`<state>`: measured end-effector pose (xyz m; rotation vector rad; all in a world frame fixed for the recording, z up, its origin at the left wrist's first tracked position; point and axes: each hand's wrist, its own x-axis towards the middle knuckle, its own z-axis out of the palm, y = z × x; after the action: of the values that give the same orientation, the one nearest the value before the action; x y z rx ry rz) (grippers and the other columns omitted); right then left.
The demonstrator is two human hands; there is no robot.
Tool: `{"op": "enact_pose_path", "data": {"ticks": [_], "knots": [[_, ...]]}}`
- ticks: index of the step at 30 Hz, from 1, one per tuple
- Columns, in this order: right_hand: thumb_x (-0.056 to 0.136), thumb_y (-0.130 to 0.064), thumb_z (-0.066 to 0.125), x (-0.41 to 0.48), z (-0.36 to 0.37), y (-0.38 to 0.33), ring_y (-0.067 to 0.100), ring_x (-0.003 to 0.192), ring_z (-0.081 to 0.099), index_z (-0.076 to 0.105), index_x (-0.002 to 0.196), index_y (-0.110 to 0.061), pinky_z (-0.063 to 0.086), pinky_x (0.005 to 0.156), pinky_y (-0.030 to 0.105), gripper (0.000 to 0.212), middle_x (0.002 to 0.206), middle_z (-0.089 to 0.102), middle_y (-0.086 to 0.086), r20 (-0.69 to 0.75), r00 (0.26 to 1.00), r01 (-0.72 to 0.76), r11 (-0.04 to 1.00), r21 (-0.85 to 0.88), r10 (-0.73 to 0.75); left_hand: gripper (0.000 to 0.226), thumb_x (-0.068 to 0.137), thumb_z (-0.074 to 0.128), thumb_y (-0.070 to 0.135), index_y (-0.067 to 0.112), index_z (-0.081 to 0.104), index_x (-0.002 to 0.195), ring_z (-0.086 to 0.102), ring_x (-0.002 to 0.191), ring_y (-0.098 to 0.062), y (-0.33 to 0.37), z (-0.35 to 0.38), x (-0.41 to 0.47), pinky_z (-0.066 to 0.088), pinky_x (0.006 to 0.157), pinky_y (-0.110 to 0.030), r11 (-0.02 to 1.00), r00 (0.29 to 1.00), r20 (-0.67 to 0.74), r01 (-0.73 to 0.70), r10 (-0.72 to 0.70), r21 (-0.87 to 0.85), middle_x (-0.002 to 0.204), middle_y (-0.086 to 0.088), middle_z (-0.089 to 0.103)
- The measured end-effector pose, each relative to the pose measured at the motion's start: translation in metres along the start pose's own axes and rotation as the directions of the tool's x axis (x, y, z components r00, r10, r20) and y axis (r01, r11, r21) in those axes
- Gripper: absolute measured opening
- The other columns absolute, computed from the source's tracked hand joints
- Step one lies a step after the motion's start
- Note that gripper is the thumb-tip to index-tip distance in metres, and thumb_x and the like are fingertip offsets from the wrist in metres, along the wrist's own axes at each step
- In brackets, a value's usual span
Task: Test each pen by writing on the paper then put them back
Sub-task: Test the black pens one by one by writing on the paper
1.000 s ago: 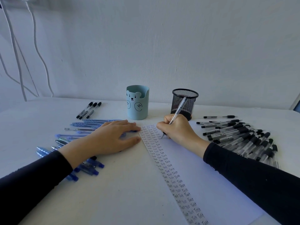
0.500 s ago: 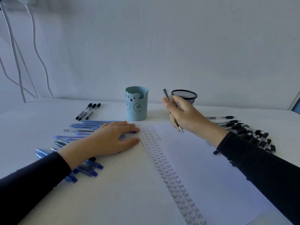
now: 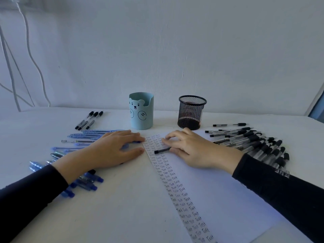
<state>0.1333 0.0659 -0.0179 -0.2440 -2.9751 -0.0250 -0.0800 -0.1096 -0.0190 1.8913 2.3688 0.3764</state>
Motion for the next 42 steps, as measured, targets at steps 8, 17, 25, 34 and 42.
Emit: {"op": "enact_pose_path", "data": {"ticks": [8,17,25,34,42], "knots": [[0.092,-0.015,0.048,-0.012,-0.041,0.045,-0.003,0.058,0.052,0.071,0.092,-0.018,0.036,0.059,0.021,0.023,0.079,0.060,-0.017,-0.275,0.881,-0.298,0.904,0.308,0.384,0.066,0.069,0.011,0.093,0.068,0.035,0.125,0.028,0.139,0.003,-0.005,0.002,0.001,0.019,0.120,-0.034,0.999,0.999,-0.026,-0.039,0.039,0.007,0.145,0.028,0.037],[0.098,-0.006,0.052,-0.026,-0.034,0.150,0.026,0.128,0.053,0.062,0.130,-0.007,0.039,0.110,0.034,0.033,0.140,0.056,0.012,-0.022,0.776,-0.622,0.771,0.137,0.630,0.061,0.079,0.028,0.074,0.042,0.063,0.119,0.050,0.106,0.007,0.039,-0.004,0.008,0.036,0.087,-0.005,0.975,0.947,-0.271,-0.204,0.173,-0.090,0.107,0.029,0.059],[0.104,-0.023,0.045,-0.020,-0.028,0.143,0.026,0.086,0.064,0.059,0.123,-0.015,0.050,0.068,0.034,0.026,0.111,0.068,0.012,-0.211,0.792,-0.575,0.816,0.058,0.572,0.031,0.096,0.056,0.033,0.028,0.064,0.125,0.054,0.091,-0.001,0.073,0.015,0.023,0.048,0.086,-0.023,0.956,0.934,-0.205,-0.290,0.293,0.049,0.108,0.011,0.064],[0.099,-0.058,0.036,-0.012,-0.078,0.067,0.007,0.067,0.047,0.058,0.104,-0.037,0.040,0.077,0.035,0.031,0.071,0.049,-0.013,-0.582,0.557,-0.195,0.774,0.602,0.593,0.020,0.086,0.070,0.007,0.013,0.074,0.104,0.065,0.072,-0.001,0.047,-0.043,0.024,0.051,0.071,-0.010,0.942,0.691,-0.712,-0.306,0.122,-0.136,0.088,0.004,0.069],[0.058,-0.071,0.057,-0.002,-0.102,0.005,0.016,0.065,0.042,0.062,0.083,-0.025,0.031,0.063,0.028,0.052,0.059,0.053,-0.012,-0.321,0.864,-0.002,0.640,0.768,0.388,0.016,0.090,0.065,0.011,0.011,0.073,0.104,0.064,0.071,-0.020,-0.044,-0.066,0.017,0.047,0.066,-0.019,0.941,0.661,-0.675,0.170,-0.328,-0.291,0.084,-0.001,0.066]]}}
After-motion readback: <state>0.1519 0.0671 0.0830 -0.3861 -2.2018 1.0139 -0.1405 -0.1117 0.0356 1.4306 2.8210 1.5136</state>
